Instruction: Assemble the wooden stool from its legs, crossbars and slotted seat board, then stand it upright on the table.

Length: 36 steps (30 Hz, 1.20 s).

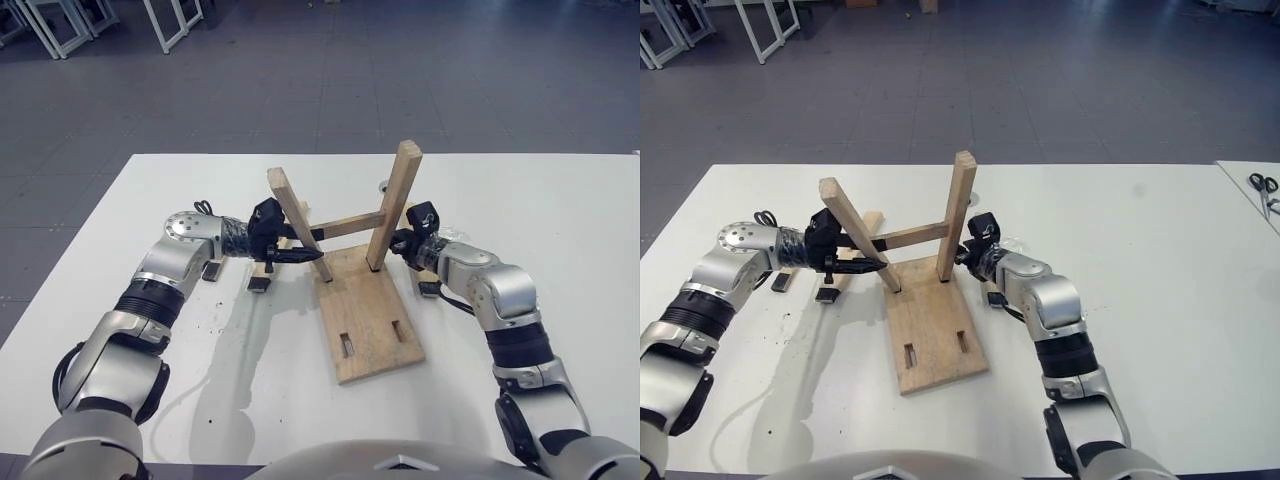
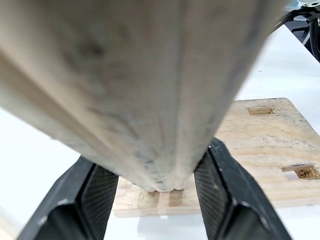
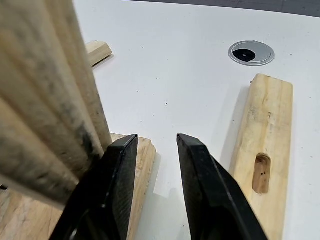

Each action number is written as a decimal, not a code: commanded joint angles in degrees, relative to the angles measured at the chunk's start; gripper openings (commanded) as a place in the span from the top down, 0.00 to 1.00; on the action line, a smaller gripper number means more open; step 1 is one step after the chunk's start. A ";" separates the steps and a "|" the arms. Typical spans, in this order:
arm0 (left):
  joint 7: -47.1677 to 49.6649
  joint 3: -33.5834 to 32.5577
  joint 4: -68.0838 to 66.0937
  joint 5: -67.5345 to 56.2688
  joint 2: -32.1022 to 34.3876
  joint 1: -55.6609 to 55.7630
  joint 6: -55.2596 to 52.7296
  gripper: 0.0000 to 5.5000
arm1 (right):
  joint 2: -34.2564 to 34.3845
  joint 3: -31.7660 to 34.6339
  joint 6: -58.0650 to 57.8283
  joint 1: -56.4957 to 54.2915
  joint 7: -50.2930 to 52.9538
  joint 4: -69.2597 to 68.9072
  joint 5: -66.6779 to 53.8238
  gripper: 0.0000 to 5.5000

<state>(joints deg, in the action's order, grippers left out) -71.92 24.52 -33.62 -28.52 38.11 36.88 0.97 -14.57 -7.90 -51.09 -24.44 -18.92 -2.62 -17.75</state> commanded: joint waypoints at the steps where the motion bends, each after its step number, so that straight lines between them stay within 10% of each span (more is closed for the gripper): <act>1: 2.63 11.35 -13.15 23.81 -2.74 -2.15 15.27 0.63 | -24.76 -2.04 -0.93 9.90 -29.37 -15.70 -9.14 0.74; 16: 1.45 5.49 -21.17 20.52 -10.25 9.96 24.60 0.63 | -26.13 -13.59 6.09 14.43 -35.59 -19.30 -4.21 0.74; 24: 5.21 2.20 -24.98 25.32 -11.08 11.66 28.97 0.34 | -25.56 -15.08 5.99 16.20 -33.06 -22.59 -2.83 0.75; 36: 2.23 -9.93 -15.55 23.45 -2.18 3.88 17.45 0.18 | -27.29 -1.50 3.22 15.42 -28.34 -22.34 -5.60 0.75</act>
<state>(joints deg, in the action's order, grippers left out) -70.61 17.87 -54.17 -2.47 34.16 43.09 22.71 -39.82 -11.45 -47.67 -10.10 -47.41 -25.85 -23.56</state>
